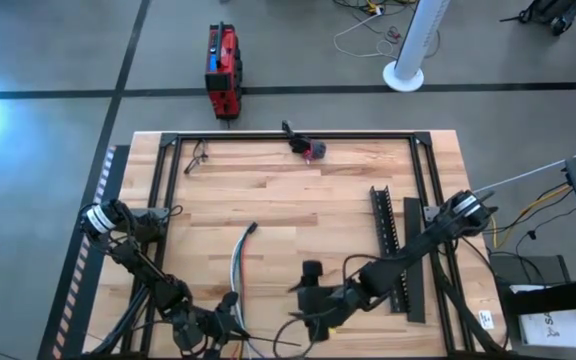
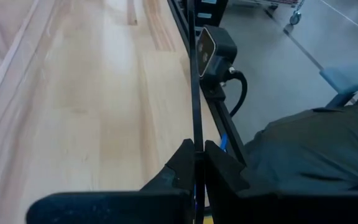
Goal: Ziptie cables
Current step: Close the cables together using a zip tie
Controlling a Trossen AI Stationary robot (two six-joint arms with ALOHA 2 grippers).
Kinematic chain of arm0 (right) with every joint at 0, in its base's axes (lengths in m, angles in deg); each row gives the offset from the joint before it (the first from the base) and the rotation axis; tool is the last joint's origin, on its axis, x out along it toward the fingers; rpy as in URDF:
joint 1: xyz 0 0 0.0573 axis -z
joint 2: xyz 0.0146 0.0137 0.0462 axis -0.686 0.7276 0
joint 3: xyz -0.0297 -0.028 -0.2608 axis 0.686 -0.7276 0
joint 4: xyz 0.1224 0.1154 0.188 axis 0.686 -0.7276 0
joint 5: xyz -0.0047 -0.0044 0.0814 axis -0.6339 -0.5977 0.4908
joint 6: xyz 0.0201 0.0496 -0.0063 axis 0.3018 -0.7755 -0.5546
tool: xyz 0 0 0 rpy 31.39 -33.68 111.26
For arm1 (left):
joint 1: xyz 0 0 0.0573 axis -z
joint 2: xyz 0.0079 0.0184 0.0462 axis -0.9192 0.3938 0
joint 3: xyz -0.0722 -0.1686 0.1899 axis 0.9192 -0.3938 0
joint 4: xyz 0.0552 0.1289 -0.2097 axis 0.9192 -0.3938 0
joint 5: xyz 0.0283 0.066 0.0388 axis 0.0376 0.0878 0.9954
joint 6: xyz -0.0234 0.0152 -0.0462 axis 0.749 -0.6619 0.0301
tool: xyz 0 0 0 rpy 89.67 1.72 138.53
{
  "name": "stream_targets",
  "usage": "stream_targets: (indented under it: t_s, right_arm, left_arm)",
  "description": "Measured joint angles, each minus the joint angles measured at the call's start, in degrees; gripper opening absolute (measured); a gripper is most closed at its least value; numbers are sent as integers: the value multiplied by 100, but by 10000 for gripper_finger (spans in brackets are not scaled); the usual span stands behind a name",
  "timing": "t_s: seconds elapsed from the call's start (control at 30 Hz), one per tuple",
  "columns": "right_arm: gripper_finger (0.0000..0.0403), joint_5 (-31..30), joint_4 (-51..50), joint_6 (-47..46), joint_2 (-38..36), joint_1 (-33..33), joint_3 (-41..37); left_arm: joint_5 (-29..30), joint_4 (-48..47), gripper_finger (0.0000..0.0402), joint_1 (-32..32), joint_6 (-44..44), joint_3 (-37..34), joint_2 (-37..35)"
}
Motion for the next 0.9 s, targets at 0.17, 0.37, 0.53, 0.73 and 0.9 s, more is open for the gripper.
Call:
stream_targets:
  t_s: [0.17,0.37,0.53,0.73,0.9]
  right_arm:
    - [246,-530,139,430,2,456,2]
    - [240,1038,724,1097,434,1493,-5]
    - [237,1918,1555,1645,936,2297,3]
    - [250,2790,1627,2119,1792,3063,533]
    - [254,3006,660,2720,2360,3399,1281]
  left_arm:
    - [16,0,2,1,-20,0,-2]
    - [35,-129,2,18,-64,0,-104]
    - [33,-620,2,32,-32,0,-362]
    - [34,-765,2,26,73,0,-393]
    - [35,-800,2,26,430,0,-408]
